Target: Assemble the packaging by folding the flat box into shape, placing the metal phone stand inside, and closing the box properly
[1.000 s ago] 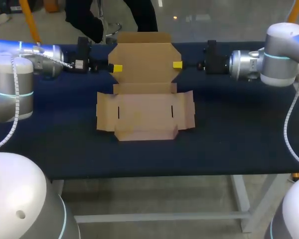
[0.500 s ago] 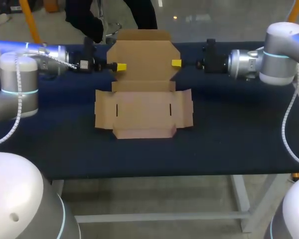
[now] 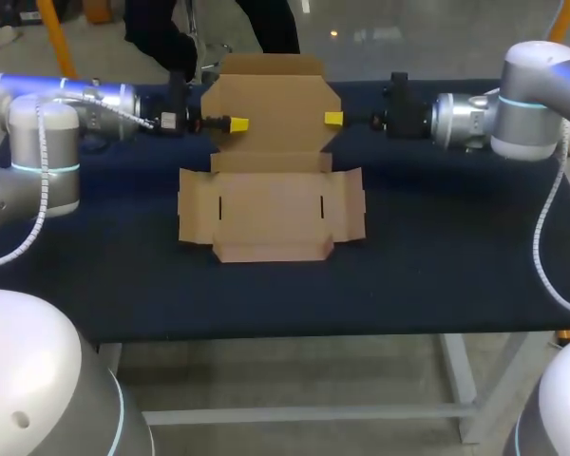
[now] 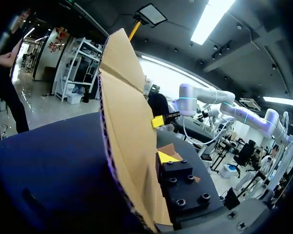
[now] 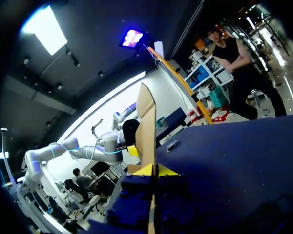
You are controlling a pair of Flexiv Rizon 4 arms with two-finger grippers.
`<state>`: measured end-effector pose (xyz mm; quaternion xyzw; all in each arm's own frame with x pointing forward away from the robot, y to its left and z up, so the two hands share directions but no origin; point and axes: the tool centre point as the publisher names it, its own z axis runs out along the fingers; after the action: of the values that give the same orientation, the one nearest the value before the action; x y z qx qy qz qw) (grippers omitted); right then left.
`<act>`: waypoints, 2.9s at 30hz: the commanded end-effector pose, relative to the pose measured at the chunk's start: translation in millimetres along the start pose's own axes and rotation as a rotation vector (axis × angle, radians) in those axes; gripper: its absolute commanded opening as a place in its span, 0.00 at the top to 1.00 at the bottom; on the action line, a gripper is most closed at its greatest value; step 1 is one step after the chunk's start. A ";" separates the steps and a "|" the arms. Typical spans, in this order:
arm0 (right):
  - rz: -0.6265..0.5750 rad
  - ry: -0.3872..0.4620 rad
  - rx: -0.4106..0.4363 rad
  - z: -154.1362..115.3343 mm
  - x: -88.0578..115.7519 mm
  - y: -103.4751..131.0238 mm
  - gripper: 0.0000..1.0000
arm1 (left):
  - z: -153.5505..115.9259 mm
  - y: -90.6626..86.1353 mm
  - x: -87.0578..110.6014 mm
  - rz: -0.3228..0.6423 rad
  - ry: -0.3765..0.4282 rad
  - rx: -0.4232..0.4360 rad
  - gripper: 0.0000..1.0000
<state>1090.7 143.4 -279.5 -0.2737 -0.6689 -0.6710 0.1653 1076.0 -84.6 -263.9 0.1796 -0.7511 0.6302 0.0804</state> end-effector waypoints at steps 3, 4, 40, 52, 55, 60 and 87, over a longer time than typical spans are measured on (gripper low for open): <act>-0.003 0.012 -0.001 0.5 -3.8 0.1 1.00 | 1.0 0.1 -5.3 0.002 0.048 0.001 0.80; -0.003 0.012 -0.001 0.6 -3.7 0.2 1.00 | 1.1 0.0 -5.3 0.002 0.049 0.001 0.81; -0.069 -0.161 0.088 -18.6 26.7 3.8 0.54 | -0.5 -5.9 -2.9 0.016 0.085 0.018 1.00; -0.111 -0.289 0.089 -59.0 55.3 -7.3 0.64 | 8.1 -21.0 -3.6 0.046 0.095 0.035 1.00; -0.118 -0.307 0.085 -66.8 60.1 -9.8 0.79 | 9.9 -24.8 -3.6 0.057 0.097 0.040 1.00; -0.134 -0.338 0.073 -78.5 68.3 -13.0 1.00 | 12.9 -31.2 -1.8 0.079 0.100 0.047 1.00; -0.249 -0.497 0.127 -97.0 104.1 -39.5 1.00 | 12.0 -43.3 10.0 0.158 0.123 0.070 1.00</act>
<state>973.1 62.9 -246.7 -0.3260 -0.7590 -0.5605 -0.0584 1083.1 -105.1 -222.8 0.0853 -0.7344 0.6698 0.0687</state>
